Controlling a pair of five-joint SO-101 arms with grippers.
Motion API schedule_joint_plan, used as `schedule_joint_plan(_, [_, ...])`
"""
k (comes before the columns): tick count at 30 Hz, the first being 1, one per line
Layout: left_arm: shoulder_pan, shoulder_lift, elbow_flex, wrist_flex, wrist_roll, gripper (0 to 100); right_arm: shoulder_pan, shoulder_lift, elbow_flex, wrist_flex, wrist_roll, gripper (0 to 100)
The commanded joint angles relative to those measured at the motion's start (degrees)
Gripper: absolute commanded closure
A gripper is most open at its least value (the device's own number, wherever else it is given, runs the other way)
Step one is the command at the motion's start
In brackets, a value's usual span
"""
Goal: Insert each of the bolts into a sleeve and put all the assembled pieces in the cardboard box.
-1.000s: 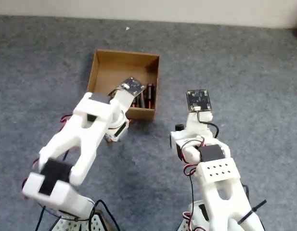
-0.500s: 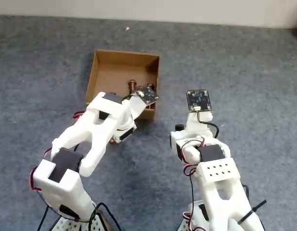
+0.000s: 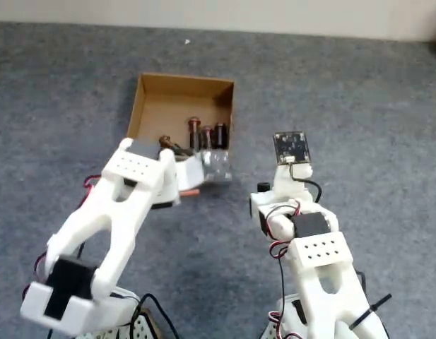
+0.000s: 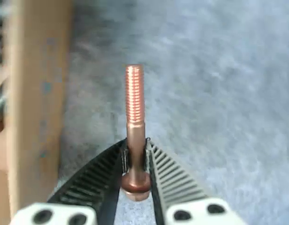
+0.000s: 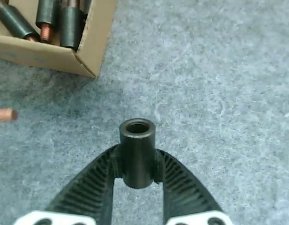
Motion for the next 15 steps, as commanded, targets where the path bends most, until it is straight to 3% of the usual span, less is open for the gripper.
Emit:
schedule_joint_plan(1, [0.57,-5.67,4.00,0.79,-13.36,100,0.75,-1.89,-0.22,-1.54,-0.53,99.5])
schedule_joint_plan(8, [0.40,-5.76,8.40,0.44,-23.82,99,4.62,-1.98,-0.75,-1.54,-0.53,99.5])
schedule_joint_plan(11, [0.57,-6.29,8.13,0.70,-23.91,96,4.44,-1.71,-0.75,-1.63,-0.62,99.5])
schedule_joint_plan(15, [-0.48,-6.20,5.93,3.78,-17.93,81,4.44,-1.71,-0.75,-1.63,-0.62,99.5])
